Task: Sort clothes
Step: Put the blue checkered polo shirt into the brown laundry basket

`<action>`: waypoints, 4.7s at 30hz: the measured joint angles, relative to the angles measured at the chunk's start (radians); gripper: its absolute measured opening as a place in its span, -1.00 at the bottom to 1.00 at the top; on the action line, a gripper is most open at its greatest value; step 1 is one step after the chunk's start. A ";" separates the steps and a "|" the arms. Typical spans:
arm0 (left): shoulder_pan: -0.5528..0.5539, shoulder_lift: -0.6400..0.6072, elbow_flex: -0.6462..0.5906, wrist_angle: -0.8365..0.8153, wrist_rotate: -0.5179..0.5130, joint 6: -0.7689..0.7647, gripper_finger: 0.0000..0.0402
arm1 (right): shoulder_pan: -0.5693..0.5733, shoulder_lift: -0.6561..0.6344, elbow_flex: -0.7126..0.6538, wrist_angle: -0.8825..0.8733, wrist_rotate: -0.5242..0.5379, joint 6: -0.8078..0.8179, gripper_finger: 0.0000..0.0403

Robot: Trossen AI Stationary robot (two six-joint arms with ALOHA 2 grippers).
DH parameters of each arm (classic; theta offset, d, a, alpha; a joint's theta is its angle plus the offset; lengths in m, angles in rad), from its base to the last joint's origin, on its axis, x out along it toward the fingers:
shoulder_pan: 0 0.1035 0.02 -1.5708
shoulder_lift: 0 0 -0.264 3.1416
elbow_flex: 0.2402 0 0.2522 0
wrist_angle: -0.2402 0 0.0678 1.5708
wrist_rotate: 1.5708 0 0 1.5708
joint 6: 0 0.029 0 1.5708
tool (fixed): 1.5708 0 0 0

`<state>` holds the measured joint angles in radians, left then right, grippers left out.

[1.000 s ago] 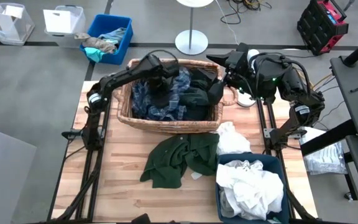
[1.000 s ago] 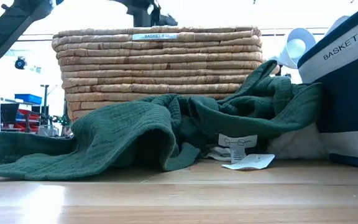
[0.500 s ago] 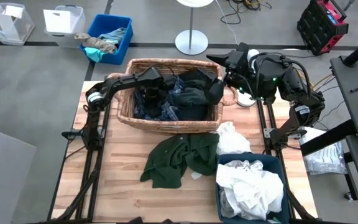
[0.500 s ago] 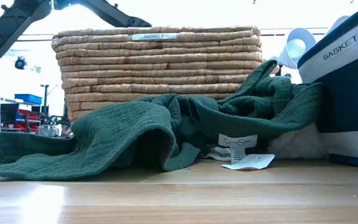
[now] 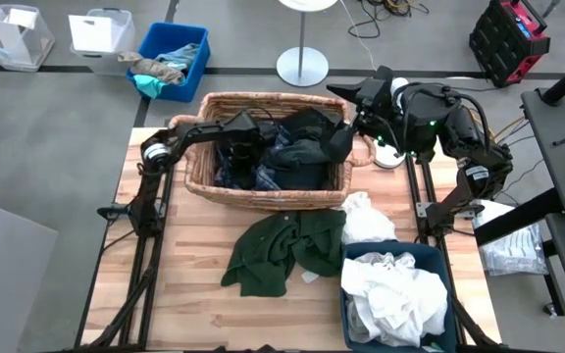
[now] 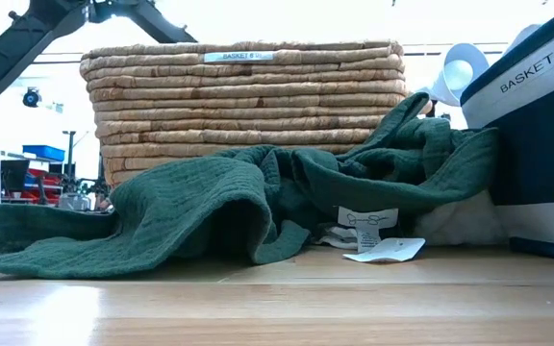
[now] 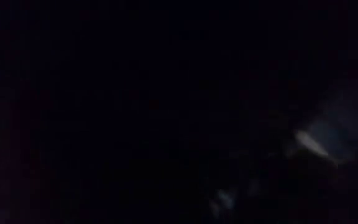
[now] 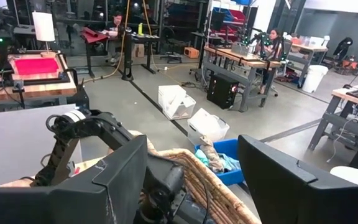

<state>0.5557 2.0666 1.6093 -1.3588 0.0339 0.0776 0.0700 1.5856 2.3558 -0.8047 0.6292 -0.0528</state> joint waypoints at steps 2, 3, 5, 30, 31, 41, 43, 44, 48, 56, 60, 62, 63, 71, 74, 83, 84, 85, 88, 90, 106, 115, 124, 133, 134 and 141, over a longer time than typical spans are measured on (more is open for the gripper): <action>0.000 0.022 -0.020 0.009 0.013 -0.001 -1.00 | 0.000 0.000 0.000 0.000 0.000 0.000 0.22; 0.000 0.037 -0.027 0.012 0.014 -0.003 -1.00 | 0.000 0.000 0.000 0.000 0.000 0.000 0.23; -0.001 0.060 -0.032 0.013 0.016 -0.009 -1.00 | 0.000 0.000 0.000 -0.001 0.000 0.000 0.23; 0.001 0.065 0.019 -0.017 0.027 -0.065 -0.87 | 0.000 0.000 0.000 -0.002 0.000 0.000 0.23; 0.001 0.060 0.038 -0.034 0.025 -0.068 -0.82 | 0.000 0.000 0.000 -0.002 0.000 0.000 0.22; -0.003 0.043 0.300 -0.208 0.024 -0.091 -0.21 | 0.000 0.000 0.000 -0.002 0.000 0.001 0.21; -0.004 0.040 0.353 -0.213 0.024 -0.094 -0.10 | 0.000 0.000 0.000 -0.002 0.000 0.001 0.23; -0.005 0.039 0.381 -0.211 0.023 -0.094 -0.06 | 0.000 0.000 0.000 -0.002 0.000 0.001 0.24; -0.006 0.037 0.496 -0.207 0.020 -0.113 0.07 | 0.000 0.000 0.000 -0.002 0.000 0.001 0.26; -0.007 0.033 0.719 -0.208 0.021 -0.124 0.12 | 0.000 0.000 0.000 -0.005 0.000 0.001 0.22; -0.007 0.002 0.729 -0.213 0.016 -0.121 0.12 | -0.001 0.000 0.000 -0.006 0.000 0.001 0.21; -0.007 -0.014 0.724 -0.208 -0.018 -0.123 0.12 | -0.001 0.000 0.000 -0.006 0.000 0.001 0.23; -0.007 -0.021 0.721 -0.207 -0.028 -0.134 0.12 | 0.000 0.000 0.000 -0.006 0.000 0.001 0.24; -0.011 -0.038 0.720 -0.212 -0.060 -0.148 0.25 | -0.001 0.000 0.000 -0.006 0.000 0.001 0.26; -0.013 -0.038 0.721 -0.212 -0.061 -0.174 0.35 | 0.000 0.000 0.000 -0.006 0.000 0.001 0.23; -0.039 -0.099 0.720 -0.212 -0.036 -0.287 0.52 | -0.001 0.000 0.000 -0.008 0.000 0.001 0.24; -0.044 -0.110 0.720 -0.212 -0.036 -0.300 0.53 | -0.001 0.000 0.000 -0.008 0.000 0.001 0.25; -0.047 -0.121 0.720 -0.212 -0.043 -0.311 0.53 | 0.000 0.000 0.000 -0.008 0.000 0.001 0.26; -0.053 -0.147 0.720 -0.212 -0.080 -0.352 0.53 | 0.000 0.000 0.000 -0.008 0.000 0.001 0.28; -0.056 -0.169 0.720 -0.212 -0.082 -0.365 0.53 | -0.001 0.000 0.000 -0.008 0.000 0.001 0.28; -0.075 -0.179 0.713 -0.212 -0.103 -0.256 -0.85 | 0.000 0.000 0.000 -0.010 0.000 -0.009 0.24; -0.037 -0.059 0.702 -0.211 -0.154 -0.239 -0.99 | 0.000 0.000 -0.001 -0.031 -0.001 0.020 0.19; -0.015 -0.010 0.503 -0.208 -0.096 -0.217 -1.00 | -0.001 0.001 -0.001 -0.075 -0.001 0.062 0.20; -0.006 -0.018 0.183 -0.097 -0.008 -0.162 -1.00 | 0.000 0.002 -0.001 -0.079 -0.001 0.056 0.20; -0.006 -0.018 0.153 -0.067 0.001 -0.159 -1.00 | -0.001 0.002 -0.001 -0.078 -0.001 0.056 0.19; -0.005 -0.021 0.018 0.096 0.014 -0.168 -1.00 | -0.002 0.002 -0.001 -0.078 -0.001 0.053 0.19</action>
<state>0.5507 2.0453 1.6274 -1.2631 0.0475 -0.0899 0.0679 1.5871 2.3547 -0.8823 0.6281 0.0002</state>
